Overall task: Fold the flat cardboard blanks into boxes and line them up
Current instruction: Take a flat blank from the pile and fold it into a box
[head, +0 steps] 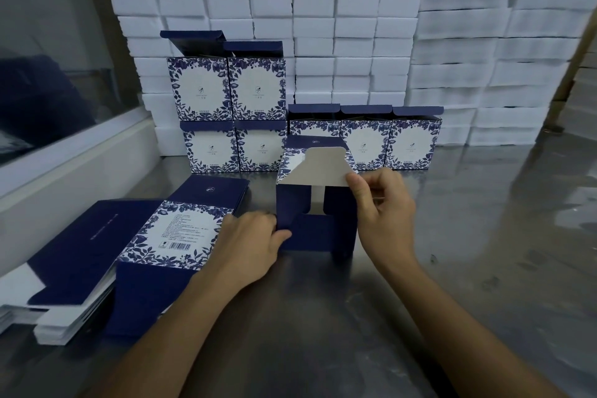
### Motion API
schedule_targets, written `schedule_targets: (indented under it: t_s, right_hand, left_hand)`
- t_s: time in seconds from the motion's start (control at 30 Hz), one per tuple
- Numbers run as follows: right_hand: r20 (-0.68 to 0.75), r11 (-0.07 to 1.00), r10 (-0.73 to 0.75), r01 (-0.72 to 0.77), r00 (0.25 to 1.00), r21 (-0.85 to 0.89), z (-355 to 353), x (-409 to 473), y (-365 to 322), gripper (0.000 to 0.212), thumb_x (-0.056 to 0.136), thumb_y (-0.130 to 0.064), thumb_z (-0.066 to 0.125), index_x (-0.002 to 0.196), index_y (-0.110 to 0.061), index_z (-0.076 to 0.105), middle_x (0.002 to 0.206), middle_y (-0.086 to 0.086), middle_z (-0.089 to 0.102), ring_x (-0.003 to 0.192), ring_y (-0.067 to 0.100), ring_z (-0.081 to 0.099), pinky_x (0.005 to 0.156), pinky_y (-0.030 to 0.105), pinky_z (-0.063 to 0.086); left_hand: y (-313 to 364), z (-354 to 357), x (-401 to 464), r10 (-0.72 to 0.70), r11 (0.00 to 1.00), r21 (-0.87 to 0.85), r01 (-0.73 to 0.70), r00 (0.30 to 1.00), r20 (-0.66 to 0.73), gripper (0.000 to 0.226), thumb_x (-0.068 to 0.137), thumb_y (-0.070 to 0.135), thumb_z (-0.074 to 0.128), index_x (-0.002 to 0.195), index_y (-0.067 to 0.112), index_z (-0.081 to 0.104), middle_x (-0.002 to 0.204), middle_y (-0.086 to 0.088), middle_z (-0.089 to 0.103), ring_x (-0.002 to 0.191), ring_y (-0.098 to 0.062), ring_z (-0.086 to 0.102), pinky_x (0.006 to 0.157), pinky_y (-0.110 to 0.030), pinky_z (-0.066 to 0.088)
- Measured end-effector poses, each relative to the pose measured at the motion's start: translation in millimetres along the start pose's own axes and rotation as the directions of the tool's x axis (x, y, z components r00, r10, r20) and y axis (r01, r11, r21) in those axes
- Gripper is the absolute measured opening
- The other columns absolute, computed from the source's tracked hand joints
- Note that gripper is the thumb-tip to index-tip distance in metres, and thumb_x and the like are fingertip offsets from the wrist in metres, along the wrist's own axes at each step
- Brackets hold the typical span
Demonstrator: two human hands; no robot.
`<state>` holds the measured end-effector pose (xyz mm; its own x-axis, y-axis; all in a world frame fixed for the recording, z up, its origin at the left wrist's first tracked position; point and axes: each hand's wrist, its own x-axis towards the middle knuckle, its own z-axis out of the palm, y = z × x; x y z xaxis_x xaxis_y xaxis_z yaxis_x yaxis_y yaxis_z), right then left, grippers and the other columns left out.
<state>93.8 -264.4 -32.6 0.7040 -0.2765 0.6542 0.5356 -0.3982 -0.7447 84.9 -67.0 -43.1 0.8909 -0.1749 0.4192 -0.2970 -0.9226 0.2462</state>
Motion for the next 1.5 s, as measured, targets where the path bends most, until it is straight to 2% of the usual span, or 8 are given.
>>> schedule_targets:
  t_s: [0.17, 0.3, 0.43, 0.53, 0.67, 0.83, 1.23, 1.5]
  right_hand:
    - [0.017, 1.000, 0.006, -0.006, 1.000, 0.027, -0.4, -0.2, 0.3, 0.032, 0.091, -0.054, 0.052, 0.077, -0.025, 0.056, 0.088, 0.003, 0.058, 0.078, 0.005, 0.055, 0.069, 0.015, 0.043]
    - [0.022, 0.999, 0.021, -0.022, 1.000, 0.041, -0.9, -0.2, 4.1, 0.032, 0.103, -0.035, 0.051, 0.080, -0.013, 0.059, 0.089, 0.006, 0.056, 0.081, 0.011, 0.053, 0.071, 0.021, 0.041]
    - [0.066, 0.999, 0.012, -0.014, 0.998, 0.038, 0.6, -1.5, 3.1, 0.018, 0.100, -0.016, 0.058, 0.087, -0.028, 0.058, 0.098, 0.003, 0.060, 0.088, 0.009, 0.059, 0.071, 0.012, 0.044]
    - [0.071, 0.998, -0.046, 0.049, 0.996, -0.031, 0.9, -2.9, 3.1, 0.013, 0.098, -0.014, 0.060, 0.093, -0.026, 0.060, 0.099, 0.000, 0.061, 0.087, 0.009, 0.060, 0.069, 0.014, 0.044]
    - [0.105, 0.971, -0.177, 0.191, 0.979, -0.145, 2.0, -4.8, 1.1, 0.006, 0.094, -0.015, 0.068, 0.099, -0.014, 0.066, 0.105, 0.001, 0.056, 0.092, 0.010, 0.057, 0.078, 0.021, 0.046]
    - [0.235, 0.923, -0.257, 0.310, 0.937, -0.226, 11.9, -12.9, -9.6, 0.017, 0.094, -0.021, 0.068, 0.110, -0.015, 0.070, 0.128, 0.011, 0.052, 0.122, 0.027, 0.048, 0.102, 0.034, 0.040]
    - [0.135, 0.917, -0.284, 0.310, 0.949, -0.250, 22.2, -14.1, -16.6, 0.012, 0.090, -0.028, 0.071, 0.098, -0.020, 0.076, 0.111, 0.002, 0.060, 0.104, 0.029, 0.051, 0.085, 0.048, 0.045]
    - [0.116, 0.941, -0.270, 0.287, 0.956, -0.177, 12.6, -10.6, -4.8, 0.011, 0.091, -0.008, 0.070, 0.099, 0.000, 0.070, 0.111, 0.010, 0.062, 0.107, 0.024, 0.055, 0.094, 0.014, 0.038]
  left_hand:
    - [-2.0, 0.6, -0.9, -0.014, 0.998, -0.057, 0.014, 1.000, -0.008, 0.038, 0.093, 0.044, 0.060, 0.065, 0.029, 0.040, 0.066, 0.012, 0.044, 0.072, -0.018, 0.052, 0.068, -0.033, 0.031]
    - [-1.2, -0.3, -1.8, -0.083, 0.933, -0.358, 0.032, 0.988, -0.128, 0.019, 0.098, 0.042, 0.044, 0.101, 0.024, 0.051, 0.093, 0.007, 0.060, 0.085, -0.017, 0.059, 0.071, -0.036, 0.044]
    - [7.1, -6.1, 0.9, -0.123, 0.852, -0.518, -0.071, 0.936, -0.331, 0.047, 0.101, 0.048, 0.028, 0.134, 0.026, 0.052, 0.124, 0.017, 0.057, 0.109, 0.004, 0.051, 0.090, -0.007, 0.036]
    - [8.9, -5.5, 2.2, -0.101, 0.865, -0.493, -0.098, 0.927, -0.362, 0.033, 0.101, 0.032, 0.051, 0.130, 0.020, 0.059, 0.120, 0.006, 0.062, 0.098, -0.005, 0.059, 0.081, -0.007, 0.044]
    - [11.0, -5.6, 2.1, -0.070, 0.894, -0.416, -0.165, 0.866, -0.495, 0.019, 0.096, 0.017, 0.061, 0.113, 0.012, 0.066, 0.102, -0.002, 0.064, 0.081, -0.014, 0.062, 0.070, -0.034, 0.054]
    - [21.4, -4.4, -0.3, -0.014, 0.925, -0.325, -0.199, 0.835, -0.549, 0.019, 0.094, 0.022, 0.058, 0.105, 0.010, 0.068, 0.089, -0.002, 0.059, 0.070, -0.016, 0.057, 0.063, -0.030, 0.045]
    - [27.3, -8.5, -1.8, 0.022, 0.927, -0.300, -0.223, 0.834, -0.552, 0.017, 0.095, 0.020, 0.059, 0.101, 0.009, 0.070, 0.087, -0.003, 0.058, 0.068, -0.020, 0.057, 0.056, -0.041, 0.050]
    - [23.6, -9.7, -0.1, 0.001, 0.927, -0.315, -0.202, 0.844, -0.537, 0.013, 0.095, 0.015, 0.063, 0.102, 0.007, 0.069, 0.088, -0.004, 0.059, 0.067, -0.019, 0.055, 0.059, -0.040, 0.049]
